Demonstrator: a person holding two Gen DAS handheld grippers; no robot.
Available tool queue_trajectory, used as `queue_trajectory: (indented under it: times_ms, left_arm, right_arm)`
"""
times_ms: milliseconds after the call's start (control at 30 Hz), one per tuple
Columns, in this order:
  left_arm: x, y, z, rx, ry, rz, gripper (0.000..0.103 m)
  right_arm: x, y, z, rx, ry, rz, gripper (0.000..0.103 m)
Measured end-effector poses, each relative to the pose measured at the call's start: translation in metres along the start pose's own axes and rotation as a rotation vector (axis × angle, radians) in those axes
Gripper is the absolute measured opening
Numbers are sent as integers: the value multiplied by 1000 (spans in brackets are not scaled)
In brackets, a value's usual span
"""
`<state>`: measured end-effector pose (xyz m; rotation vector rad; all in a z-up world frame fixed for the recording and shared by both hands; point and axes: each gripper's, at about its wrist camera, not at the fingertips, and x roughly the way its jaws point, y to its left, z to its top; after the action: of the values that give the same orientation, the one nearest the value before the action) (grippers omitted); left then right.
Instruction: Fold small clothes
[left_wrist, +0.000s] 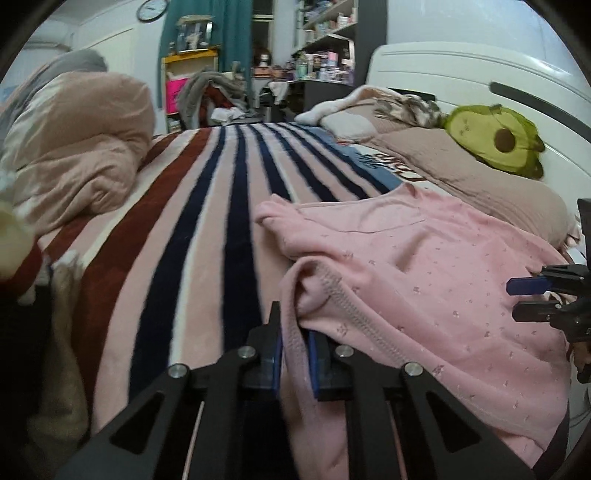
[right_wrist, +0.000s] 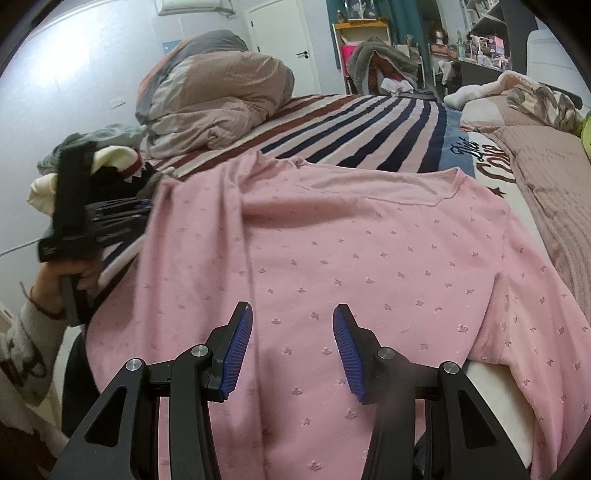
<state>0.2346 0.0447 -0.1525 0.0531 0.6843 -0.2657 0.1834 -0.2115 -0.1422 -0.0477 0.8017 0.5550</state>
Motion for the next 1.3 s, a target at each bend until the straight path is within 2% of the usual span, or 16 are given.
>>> queue_trajectory:
  times_ms: [67,100,167,200,333,467,600,700,800,867,900,933,1000,1167,1233,1300]
  left_arm:
    - [2,8,-5,-15,30,94,9]
    - [4,16,-7,-47,51,109,10]
    - [3,28,-10,-98,59,33,12]
    - [0,29,-10,-87,50,6,15]
    - [-5,17,-8,65,49,-48,31]
    - [4,9,-5,165,97,-20,32]
    - [17,1,-2,286,143,-30,33]
    - [22,0,-1,310,147,-62,39]
    - [27,-3,6,337,136,-81,39]
    - [26,-4,11,339,112,-78,34]
    - [26,-4,14,333,100,-81,12]
    - [25,-2,16,317,90,-81,4]
    - [18,5,20,268,52,-73,2]
    - [-6,14,11,164,-45,32,2]
    - [-11,17,6,130,-50,68,2]
    - [-8,23,2,93,-11,88,3]
  right_arm:
    - [6,-2,0,6,17,-16,41]
    - [9,-3,0,11,27,-24,41]
    - [14,-5,0,20,48,-41,41]
    - [15,-5,-1,21,55,-45,41]
    - [18,-4,-1,28,60,-35,41]
    - [18,0,0,21,55,-30,41]
    - [19,3,2,11,56,-27,41]
    - [19,4,3,9,54,-24,42]
    - [20,4,4,13,51,-21,45]
    - [20,3,5,15,49,-18,45]
    - [21,3,5,16,49,-17,45]
    - [20,3,6,17,48,-16,45]
    - [21,2,6,17,48,-16,45]
    - [24,2,6,16,58,-43,45]
    - [26,-1,5,26,68,-57,45]
    - [26,-5,3,47,76,-66,45]
